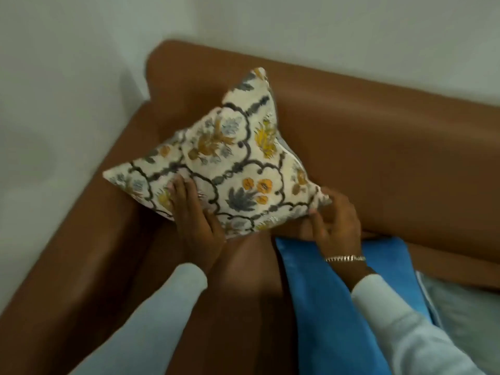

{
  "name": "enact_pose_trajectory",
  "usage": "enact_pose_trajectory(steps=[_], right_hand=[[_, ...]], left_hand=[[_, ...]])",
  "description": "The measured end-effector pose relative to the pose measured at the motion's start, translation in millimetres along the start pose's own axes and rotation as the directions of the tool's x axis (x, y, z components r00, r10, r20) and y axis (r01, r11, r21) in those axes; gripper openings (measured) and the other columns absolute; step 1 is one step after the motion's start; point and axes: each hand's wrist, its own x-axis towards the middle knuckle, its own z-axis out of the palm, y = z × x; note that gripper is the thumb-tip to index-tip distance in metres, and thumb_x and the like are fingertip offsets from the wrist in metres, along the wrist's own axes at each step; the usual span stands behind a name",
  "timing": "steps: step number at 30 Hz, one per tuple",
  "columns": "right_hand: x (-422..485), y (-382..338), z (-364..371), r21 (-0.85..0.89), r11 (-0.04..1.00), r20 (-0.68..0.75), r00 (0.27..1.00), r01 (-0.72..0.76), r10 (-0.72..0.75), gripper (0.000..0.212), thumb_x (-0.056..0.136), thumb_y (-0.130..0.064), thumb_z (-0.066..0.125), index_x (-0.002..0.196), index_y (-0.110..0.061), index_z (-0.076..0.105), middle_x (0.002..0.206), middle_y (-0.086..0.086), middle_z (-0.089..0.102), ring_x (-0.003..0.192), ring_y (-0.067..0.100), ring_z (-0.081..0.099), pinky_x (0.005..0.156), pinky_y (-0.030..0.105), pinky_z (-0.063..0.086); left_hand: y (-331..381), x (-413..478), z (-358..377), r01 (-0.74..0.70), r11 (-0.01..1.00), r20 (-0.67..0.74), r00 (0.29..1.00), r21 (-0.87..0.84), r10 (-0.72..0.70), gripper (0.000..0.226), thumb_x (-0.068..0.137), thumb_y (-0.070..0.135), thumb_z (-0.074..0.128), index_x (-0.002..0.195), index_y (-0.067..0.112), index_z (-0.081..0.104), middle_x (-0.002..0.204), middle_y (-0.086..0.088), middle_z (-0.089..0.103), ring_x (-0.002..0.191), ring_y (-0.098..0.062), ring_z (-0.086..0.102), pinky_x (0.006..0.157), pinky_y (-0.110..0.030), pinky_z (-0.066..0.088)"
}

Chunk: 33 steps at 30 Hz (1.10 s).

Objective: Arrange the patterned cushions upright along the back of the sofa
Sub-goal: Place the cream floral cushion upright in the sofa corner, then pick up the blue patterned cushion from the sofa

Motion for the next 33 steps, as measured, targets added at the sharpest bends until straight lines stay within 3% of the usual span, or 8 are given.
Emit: enact_pose_trajectory(steps=[4,7,11,15,19,26,29,33], right_hand=[[-100,94,-65,-0.213,0.962,0.117,0.973,-0.173,0.201,0.049,0.076,-0.006,0.072,0.122,-0.004,0.055,0.127,0.019,0.060,0.117,0.039,0.055,0.097,0.053,0.045],[-158,153,-113,-0.310,0.922,0.193,0.934,-0.233,0.301,0.041,0.079,-0.003,0.061,0.120,-0.004,0.059,0.129,0.019,0.059,0.119,0.040,0.056,0.096,0.053,0.047],[-215,217,-156,-0.457,0.885,0.377,0.880,-0.093,0.288,0.077,0.058,0.004,0.058,0.134,-0.005,0.048,0.145,0.014,0.041,0.131,0.038,0.045,0.102,0.051,0.044],[-252,244,-150,-0.649,0.760,0.520,0.754,0.043,0.401,0.108,0.047,-0.019,0.072,0.145,-0.016,0.026,0.154,0.009,0.033,0.138,0.033,0.036,0.095,0.055,0.046],[-234,253,-136,-0.682,0.731,0.439,0.782,-0.032,0.443,0.099,0.051,-0.005,0.071,0.143,-0.013,0.035,0.151,0.012,0.039,0.136,0.037,0.038,0.094,0.061,0.044],[-165,231,-224,-0.129,0.975,0.342,0.915,-0.181,0.215,0.043,0.074,-0.021,0.050,0.112,-0.008,0.065,0.109,0.011,0.071,0.099,0.031,0.068,0.087,0.017,0.040],[-106,218,-268,-0.101,0.985,0.279,0.947,-0.138,0.161,0.061,0.084,-0.059,0.047,0.101,-0.005,0.068,0.092,0.005,0.071,0.085,0.025,0.068,0.070,0.024,0.042],[-3,210,-302,-0.159,0.986,0.223,0.971,-0.052,0.087,0.035,0.083,-0.036,0.062,0.100,-0.006,0.068,0.087,0.019,0.074,0.083,0.030,0.068,0.070,0.038,0.048]], left_hand=[[45,-77,34,0.058,0.998,0.227,0.972,-0.007,-0.055,0.077,0.084,-0.003,0.053,0.150,0.001,0.014,0.161,-0.024,0.004,0.150,-0.034,-0.001,0.121,-0.053,0.015],[62,-114,59,-0.078,0.997,0.417,0.907,0.019,0.063,0.075,0.084,-0.002,0.048,0.151,0.002,0.014,0.161,-0.022,0.008,0.150,-0.034,0.003,0.120,-0.054,0.018],[66,-170,92,-0.446,0.895,0.830,0.508,0.028,0.228,0.078,0.080,0.022,0.024,0.152,0.032,-0.003,0.163,-0.007,0.001,0.149,-0.034,-0.001,0.115,-0.060,0.023],[57,-193,117,-0.640,0.757,0.852,0.464,0.132,0.244,0.098,0.075,0.027,0.067,0.153,0.029,0.006,0.163,-0.006,0.011,0.148,-0.040,0.006,0.113,-0.063,0.022],[78,-182,131,-0.699,0.714,0.843,0.411,0.047,0.347,0.086,0.071,0.026,0.074,0.146,0.013,0.035,0.154,-0.013,0.035,0.142,-0.042,0.024,0.111,-0.066,0.022],[165,-151,98,-0.398,0.917,0.631,0.703,-0.032,0.328,0.038,0.078,0.023,0.055,0.094,-0.007,0.071,0.095,-0.024,0.073,0.096,-0.039,0.069,0.114,-0.065,0.016],[199,-124,89,-0.258,0.961,0.547,0.792,-0.104,0.271,0.051,0.078,0.030,0.046,0.102,-0.009,0.068,0.100,-0.027,0.072,0.097,-0.042,0.067,0.109,-0.066,0.030],[234,-71,87,-0.019,0.978,0.410,0.906,-0.206,0.103,0.023,0.082,0.027,0.066,0.094,0.007,0.068,0.079,-0.007,0.070,0.071,-0.023,0.064,0.069,-0.038,0.054]])
